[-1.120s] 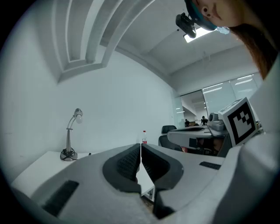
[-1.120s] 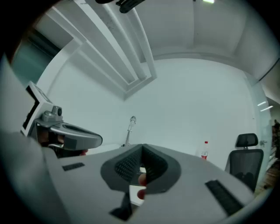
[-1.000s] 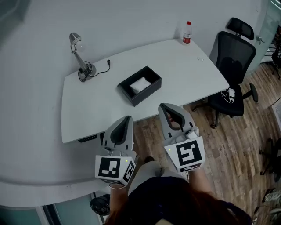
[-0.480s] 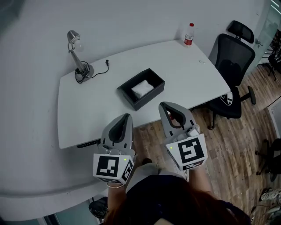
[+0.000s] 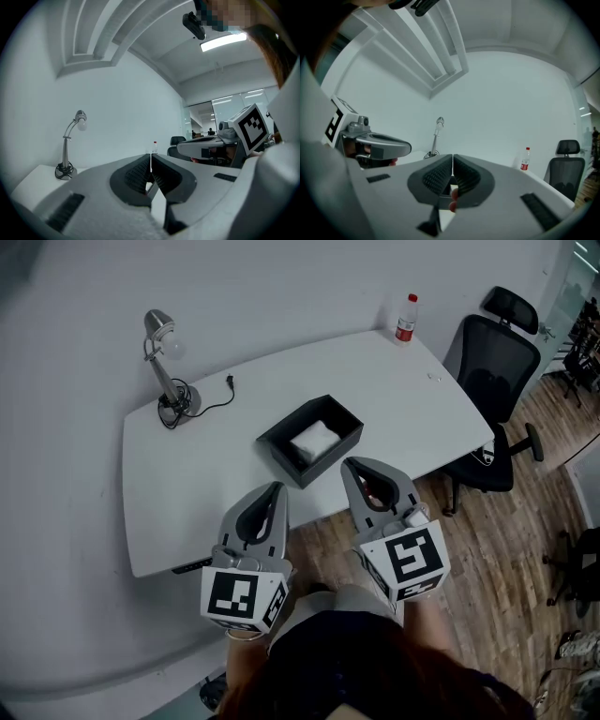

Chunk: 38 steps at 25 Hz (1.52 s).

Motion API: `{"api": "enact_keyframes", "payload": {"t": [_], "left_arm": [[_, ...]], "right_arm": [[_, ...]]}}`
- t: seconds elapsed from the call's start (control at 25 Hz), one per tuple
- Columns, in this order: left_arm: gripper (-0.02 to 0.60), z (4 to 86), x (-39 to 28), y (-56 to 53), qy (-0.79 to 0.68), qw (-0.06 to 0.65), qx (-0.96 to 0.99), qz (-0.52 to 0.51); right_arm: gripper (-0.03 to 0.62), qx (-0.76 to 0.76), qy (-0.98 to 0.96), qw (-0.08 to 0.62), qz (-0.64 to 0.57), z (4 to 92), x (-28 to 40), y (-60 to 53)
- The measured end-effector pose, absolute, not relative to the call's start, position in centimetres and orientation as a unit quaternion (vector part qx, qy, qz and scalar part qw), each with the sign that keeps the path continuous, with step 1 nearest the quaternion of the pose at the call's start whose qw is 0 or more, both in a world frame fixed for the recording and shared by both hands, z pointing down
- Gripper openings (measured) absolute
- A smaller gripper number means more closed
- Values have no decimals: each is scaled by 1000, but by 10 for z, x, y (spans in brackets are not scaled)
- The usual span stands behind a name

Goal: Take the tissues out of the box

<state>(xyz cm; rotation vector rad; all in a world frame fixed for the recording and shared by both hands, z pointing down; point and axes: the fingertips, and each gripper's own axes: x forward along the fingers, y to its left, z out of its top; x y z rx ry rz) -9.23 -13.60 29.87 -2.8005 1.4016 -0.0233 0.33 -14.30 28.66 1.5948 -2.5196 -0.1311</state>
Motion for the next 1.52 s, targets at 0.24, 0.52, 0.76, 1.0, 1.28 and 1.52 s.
{"api": "enact_keyframes", "payload": {"t": [0.24, 0.52, 0.76, 1.0, 1.28, 1.52], "left_arm": [[26, 302, -93, -148, 432, -1, -902, -8], [26, 309, -88, -160, 425, -5, -905, -10], [26, 312, -84, -174, 422, -5, -907, -11], [26, 313, -84, -194, 421, -5, -907, -12], [26, 316, -85, -223, 418, -6, -908, -18], [26, 319, -86, -249, 415, -12, -909, -21]], "right_arm": [[26, 543, -834, 92, -36, 291, 3, -154], [54, 540, -835, 107, -30, 301, 4, -165], [83, 530, -839, 121, -30, 307, 2, -180], [109, 523, -842, 129, -24, 314, 1, -201], [140, 509, -847, 154, -12, 330, -6, -228], [164, 496, -849, 182, 4, 348, -10, -250]]}}
